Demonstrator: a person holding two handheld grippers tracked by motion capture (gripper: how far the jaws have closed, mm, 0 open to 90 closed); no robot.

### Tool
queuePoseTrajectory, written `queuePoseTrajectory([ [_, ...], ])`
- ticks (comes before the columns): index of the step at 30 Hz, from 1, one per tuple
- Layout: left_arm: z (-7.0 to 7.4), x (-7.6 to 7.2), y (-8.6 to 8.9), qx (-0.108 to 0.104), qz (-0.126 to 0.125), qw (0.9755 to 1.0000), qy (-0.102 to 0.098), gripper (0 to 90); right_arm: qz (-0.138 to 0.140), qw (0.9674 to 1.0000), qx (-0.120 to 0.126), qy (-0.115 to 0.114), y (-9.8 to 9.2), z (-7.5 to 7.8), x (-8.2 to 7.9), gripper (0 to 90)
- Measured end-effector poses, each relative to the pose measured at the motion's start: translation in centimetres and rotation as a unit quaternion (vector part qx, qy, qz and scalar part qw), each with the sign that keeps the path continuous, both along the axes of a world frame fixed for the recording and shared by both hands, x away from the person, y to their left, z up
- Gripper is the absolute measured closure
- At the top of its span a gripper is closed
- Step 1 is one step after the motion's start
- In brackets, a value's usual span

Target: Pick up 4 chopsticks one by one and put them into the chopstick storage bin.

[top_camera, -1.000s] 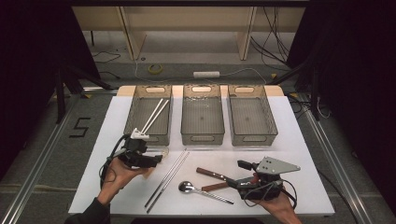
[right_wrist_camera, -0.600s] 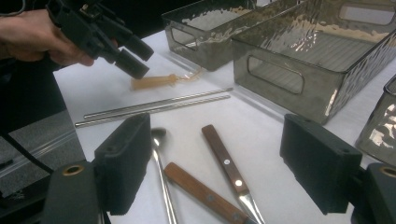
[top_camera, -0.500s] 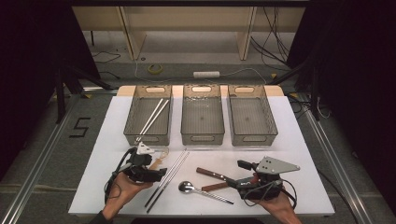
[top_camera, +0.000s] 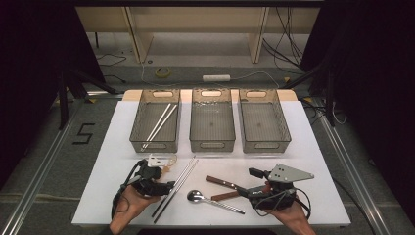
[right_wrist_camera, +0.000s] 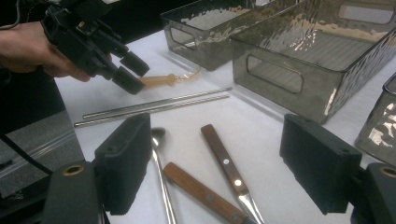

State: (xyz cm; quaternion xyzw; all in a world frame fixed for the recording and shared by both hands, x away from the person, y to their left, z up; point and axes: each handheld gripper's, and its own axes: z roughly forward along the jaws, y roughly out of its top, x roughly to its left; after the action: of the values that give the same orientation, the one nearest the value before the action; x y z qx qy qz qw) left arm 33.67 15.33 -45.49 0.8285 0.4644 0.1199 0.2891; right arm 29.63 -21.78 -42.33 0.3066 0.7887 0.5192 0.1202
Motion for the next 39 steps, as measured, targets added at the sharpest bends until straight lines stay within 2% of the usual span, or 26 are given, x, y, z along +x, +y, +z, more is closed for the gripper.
queuePoseTrajectory([
  [3, -0.1, -0.1, 0.0, -0.003, 0.000, 1.0000, 0.001, 43.0, 0.000, 1.0000, 0.000, 0.000, 0.0, 0.0, 0.0, 26.2],
  [15, -0.7, -0.5, -0.7, 0.006, -0.012, 0.9996, 0.026, 55.4, 0.001, 1.0000, -0.002, 0.001, 0.1, 0.0, 0.0, 26.3],
  [17, -0.9, -0.5, -0.9, 0.002, -0.012, 0.9994, 0.032, 57.2, 0.001, 1.0000, -0.002, 0.000, 0.1, 0.0, 0.0, 26.3],
  [21, -1.3, -0.6, -1.2, 0.015, -0.017, 0.9989, 0.040, 60.5, 0.001, 1.0000, -0.002, -0.001, 0.1, 0.0, 0.0, 26.4],
  [28, -1.5, -0.4, -1.1, 0.023, -0.003, 0.9989, 0.040, 64.9, 0.002, 1.0000, -0.002, -0.001, 0.1, 0.0, 0.0, 26.3],
  [35, -1.7, -0.4, -1.3, 0.024, -0.004, 0.9984, 0.052, 69.0, 0.002, 1.0000, -0.002, -0.001, 0.1, 0.0, 0.0, 26.4],
  [39, -1.8, -0.4, -1.4, 0.032, -0.007, 0.9981, 0.052, 70.9, 0.003, 1.0000, -0.002, -0.002, 0.1, 0.0, 0.0, 26.4],
])
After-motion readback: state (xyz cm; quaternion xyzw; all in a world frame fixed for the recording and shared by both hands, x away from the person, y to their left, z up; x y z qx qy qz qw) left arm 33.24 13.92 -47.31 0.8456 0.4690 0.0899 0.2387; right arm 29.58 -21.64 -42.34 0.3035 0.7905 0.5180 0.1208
